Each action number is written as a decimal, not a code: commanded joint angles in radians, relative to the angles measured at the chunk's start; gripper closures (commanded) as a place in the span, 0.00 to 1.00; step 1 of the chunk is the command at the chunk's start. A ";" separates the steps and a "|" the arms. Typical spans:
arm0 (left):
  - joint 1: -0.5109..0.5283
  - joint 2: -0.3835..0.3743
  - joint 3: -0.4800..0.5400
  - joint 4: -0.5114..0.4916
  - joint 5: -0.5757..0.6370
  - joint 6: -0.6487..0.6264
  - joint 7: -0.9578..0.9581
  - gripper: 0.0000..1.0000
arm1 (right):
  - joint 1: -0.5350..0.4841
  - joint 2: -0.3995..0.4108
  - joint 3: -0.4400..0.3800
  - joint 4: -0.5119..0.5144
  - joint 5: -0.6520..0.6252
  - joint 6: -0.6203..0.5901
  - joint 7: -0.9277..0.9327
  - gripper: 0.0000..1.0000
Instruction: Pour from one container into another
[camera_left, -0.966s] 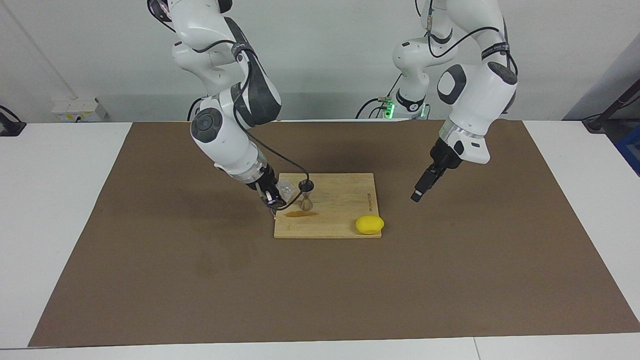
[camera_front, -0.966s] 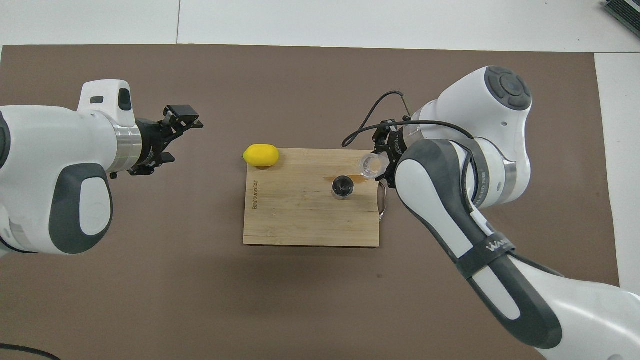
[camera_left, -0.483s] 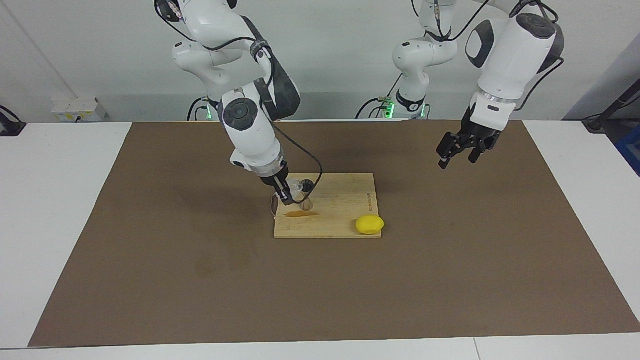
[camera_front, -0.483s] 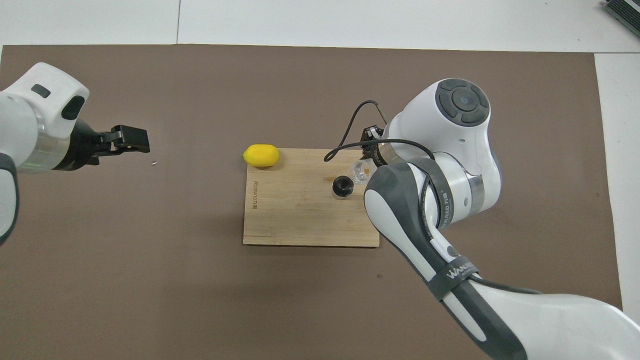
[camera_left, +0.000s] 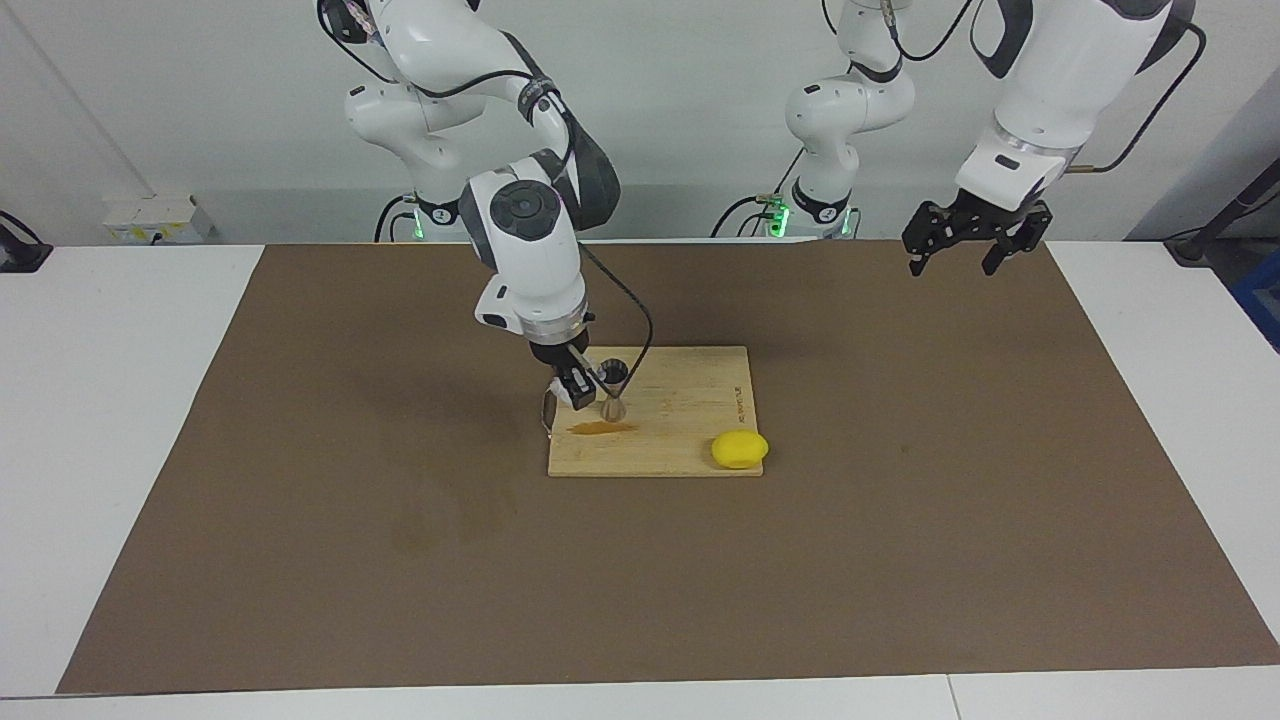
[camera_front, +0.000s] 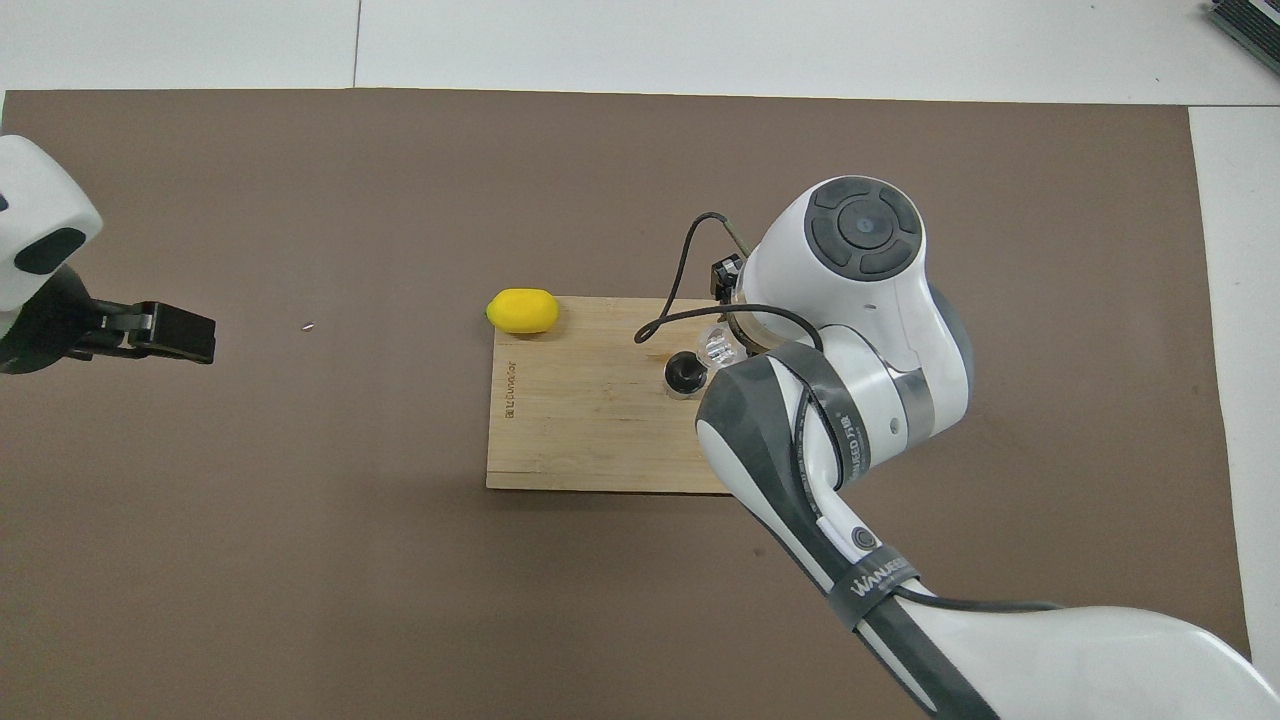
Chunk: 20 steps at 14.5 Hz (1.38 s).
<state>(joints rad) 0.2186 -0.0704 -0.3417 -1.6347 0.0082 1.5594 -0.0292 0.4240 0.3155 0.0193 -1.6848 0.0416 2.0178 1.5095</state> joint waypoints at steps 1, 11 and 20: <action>-0.005 0.031 0.003 0.062 0.027 -0.048 0.028 0.00 | 0.010 -0.012 -0.001 -0.003 -0.054 0.010 0.034 1.00; -0.193 0.027 0.207 0.075 0.007 -0.088 0.031 0.00 | 0.059 -0.021 0.002 -0.004 -0.164 0.019 0.035 1.00; -0.176 0.000 0.208 0.024 -0.013 -0.044 0.023 0.00 | 0.078 -0.026 0.002 -0.007 -0.210 0.026 0.034 1.00</action>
<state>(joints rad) 0.0377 -0.0597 -0.1308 -1.5893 0.0069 1.5106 -0.0048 0.4987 0.3082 0.0206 -1.6775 -0.1416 2.0241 1.5095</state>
